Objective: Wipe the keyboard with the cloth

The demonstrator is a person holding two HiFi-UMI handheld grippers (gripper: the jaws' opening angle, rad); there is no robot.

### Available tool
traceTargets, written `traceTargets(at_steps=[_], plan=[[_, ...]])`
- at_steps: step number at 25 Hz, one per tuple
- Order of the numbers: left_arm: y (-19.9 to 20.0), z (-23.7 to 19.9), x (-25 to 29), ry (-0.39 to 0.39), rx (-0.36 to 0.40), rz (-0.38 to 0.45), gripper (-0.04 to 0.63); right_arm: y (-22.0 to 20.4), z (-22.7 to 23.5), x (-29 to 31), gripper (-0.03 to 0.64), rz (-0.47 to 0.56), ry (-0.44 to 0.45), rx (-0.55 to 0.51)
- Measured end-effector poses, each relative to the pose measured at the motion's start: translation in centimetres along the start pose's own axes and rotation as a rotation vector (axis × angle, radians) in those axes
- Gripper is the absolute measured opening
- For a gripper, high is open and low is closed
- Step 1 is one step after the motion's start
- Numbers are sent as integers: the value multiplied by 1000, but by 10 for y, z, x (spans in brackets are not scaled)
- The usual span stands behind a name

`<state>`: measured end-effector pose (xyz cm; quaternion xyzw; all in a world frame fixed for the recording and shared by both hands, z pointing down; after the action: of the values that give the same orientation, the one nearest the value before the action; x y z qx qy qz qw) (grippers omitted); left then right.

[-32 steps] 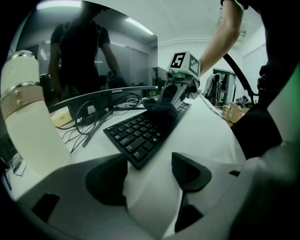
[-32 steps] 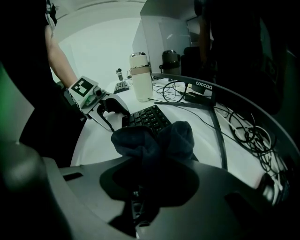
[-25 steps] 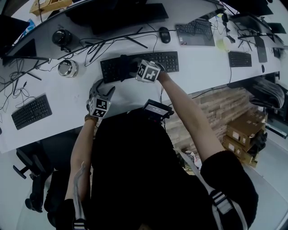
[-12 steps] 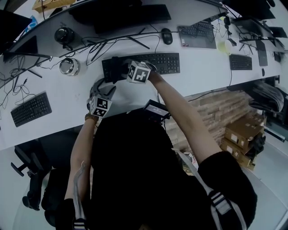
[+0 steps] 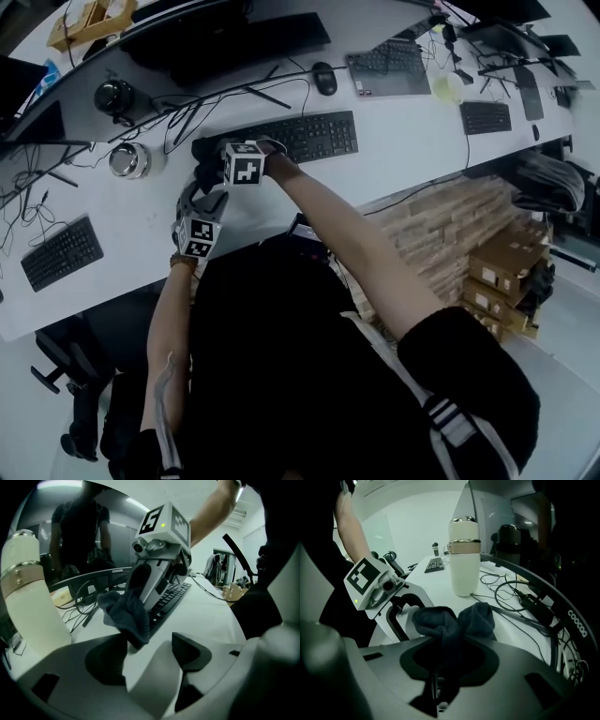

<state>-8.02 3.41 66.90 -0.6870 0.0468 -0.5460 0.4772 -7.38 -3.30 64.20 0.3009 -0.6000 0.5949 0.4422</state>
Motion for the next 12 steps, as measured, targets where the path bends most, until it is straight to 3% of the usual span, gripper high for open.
traceTargets(at_steps=[7,9,12], plan=[[0,2,1,-4,-1,-2,291,11,1,-8,94,0,-25,10],[1,3,1,-6,-2,-5,291,9,7,-35,94,76,-69,68],[0,3,-2,3,1,-3,291,-18,24,-86,92,226,-168,235]])
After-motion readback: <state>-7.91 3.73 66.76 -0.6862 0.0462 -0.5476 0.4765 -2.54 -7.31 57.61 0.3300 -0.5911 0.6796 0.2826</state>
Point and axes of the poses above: the fingertips, and each gripper's own axes: x forward along the fingers, z to its right, y out of its top, the point moved 3 cm from there along -x, backward along the fingers, and after that the axes turned 6 degrees about -z, right-handed, at the moved point
